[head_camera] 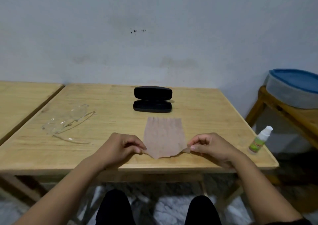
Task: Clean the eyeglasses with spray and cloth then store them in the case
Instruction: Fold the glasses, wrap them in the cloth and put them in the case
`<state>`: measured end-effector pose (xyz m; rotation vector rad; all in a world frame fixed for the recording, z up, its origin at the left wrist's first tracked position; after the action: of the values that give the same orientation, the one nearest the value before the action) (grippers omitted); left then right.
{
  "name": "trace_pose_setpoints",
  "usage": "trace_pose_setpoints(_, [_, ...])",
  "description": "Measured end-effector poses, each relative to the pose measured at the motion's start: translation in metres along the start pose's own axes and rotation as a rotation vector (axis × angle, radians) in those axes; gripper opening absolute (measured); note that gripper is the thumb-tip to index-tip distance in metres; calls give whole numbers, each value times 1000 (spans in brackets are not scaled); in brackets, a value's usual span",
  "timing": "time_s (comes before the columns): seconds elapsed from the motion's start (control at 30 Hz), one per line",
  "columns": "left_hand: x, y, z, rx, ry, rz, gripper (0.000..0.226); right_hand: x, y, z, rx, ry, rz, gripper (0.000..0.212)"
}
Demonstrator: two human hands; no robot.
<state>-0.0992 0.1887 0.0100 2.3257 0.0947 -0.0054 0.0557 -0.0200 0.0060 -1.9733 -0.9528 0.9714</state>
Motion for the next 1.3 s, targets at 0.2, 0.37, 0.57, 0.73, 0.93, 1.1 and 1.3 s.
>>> trace_pose_setpoints(0.2, [13,-2,-23,42,158,-42,15,3,0,-24,84,360,41,12])
trace_pose_setpoints(0.37, [52,7,-18,245,230,-99,30,39,-17,-26,-147,483,37,26])
trace_pose_setpoints(0.57, [81,-11,-8,399,121,-181,31,68,-21,-24,-356,406,62,27])
trace_pose_setpoints(0.73, [83,-19,-11,408,161,-231,32,71,-19,-29,-376,456,78,26])
trace_pose_setpoints(0.93, [65,-21,-33,386,259,-227,33,88,-49,-18,-350,467,-90,26])
trace_pose_setpoints(1.1, [20,-31,-82,332,395,-259,28,118,-99,16,-259,358,-286,23])
trace_pose_setpoints(1.3, [-79,-45,-131,426,594,-300,22,164,-163,79,-341,181,-455,22])
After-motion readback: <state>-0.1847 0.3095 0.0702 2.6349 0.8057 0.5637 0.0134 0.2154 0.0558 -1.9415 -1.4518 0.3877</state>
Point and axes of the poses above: each hand's wrist, its own x-axis towards the middle knuckle, its own z-axis out of the palm, y = z × x, the point moved 7 cm from there along x, towards the middle knuckle, and after that the axes turned 12 degrees about -y, right-handed, at the moved point
